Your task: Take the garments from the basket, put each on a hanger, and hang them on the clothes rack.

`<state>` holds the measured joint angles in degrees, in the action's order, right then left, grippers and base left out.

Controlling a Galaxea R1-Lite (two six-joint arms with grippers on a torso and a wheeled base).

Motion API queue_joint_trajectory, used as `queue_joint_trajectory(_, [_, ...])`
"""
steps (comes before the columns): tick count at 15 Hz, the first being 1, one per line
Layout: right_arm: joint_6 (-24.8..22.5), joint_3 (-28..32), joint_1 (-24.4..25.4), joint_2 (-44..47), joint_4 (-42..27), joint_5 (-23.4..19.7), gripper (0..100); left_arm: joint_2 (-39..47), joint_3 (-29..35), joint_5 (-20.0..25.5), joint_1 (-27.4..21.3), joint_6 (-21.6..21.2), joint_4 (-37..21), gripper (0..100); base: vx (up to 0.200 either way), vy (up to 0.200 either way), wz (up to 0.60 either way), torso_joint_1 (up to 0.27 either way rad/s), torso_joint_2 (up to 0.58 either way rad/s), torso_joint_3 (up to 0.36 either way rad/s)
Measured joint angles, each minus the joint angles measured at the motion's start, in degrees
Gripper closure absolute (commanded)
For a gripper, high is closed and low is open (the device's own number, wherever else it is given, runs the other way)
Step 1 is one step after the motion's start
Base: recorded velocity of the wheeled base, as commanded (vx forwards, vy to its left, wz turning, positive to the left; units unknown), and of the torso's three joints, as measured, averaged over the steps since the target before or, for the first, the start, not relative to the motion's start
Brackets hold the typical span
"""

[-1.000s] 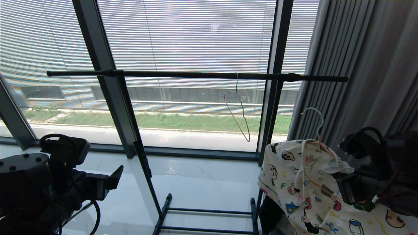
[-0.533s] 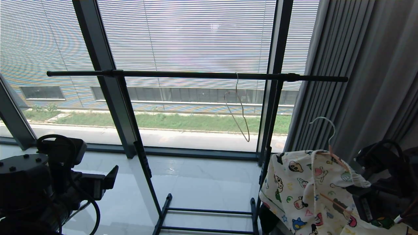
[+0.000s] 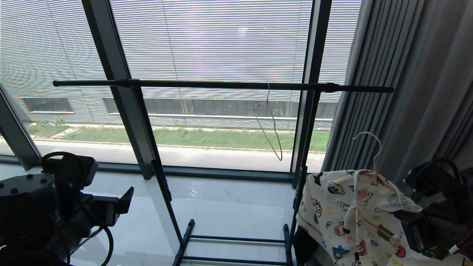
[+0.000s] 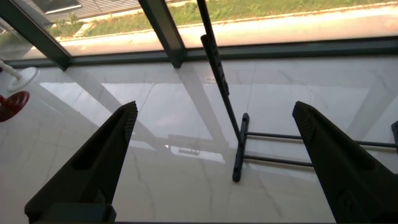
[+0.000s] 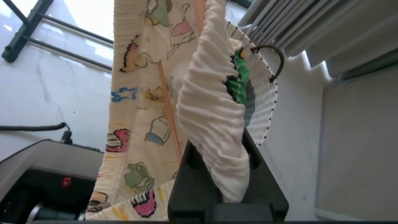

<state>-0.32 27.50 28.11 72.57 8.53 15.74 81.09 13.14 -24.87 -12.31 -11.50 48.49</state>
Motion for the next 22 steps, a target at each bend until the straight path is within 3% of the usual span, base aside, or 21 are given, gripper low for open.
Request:
queue_joint_trajectory(10, [-1.0,0.2,0.6,-0.2,0.0,-0.6,100,0.2,0.1,0.1,-0.1,-0.3,0.0,0,0.000,0.000,0.00,0.000,0.00,0.000])
queue_joint_trajectory(17, [-1.1,0.1,6.9,0.1,0.1,-0.6,100,0.2,0.9,0.2,-0.2,-0.4,0.0,0,0.000,0.000,0.00,0.000,0.00,0.000])
queue_joint_trajectory(22, [-1.0,0.1,7.9,0.5,0.0,-0.6,100,0.2,1.0,0.2,-0.2,-0.4,0.0,0,0.000,0.200,0.00,0.002,0.01,0.005])
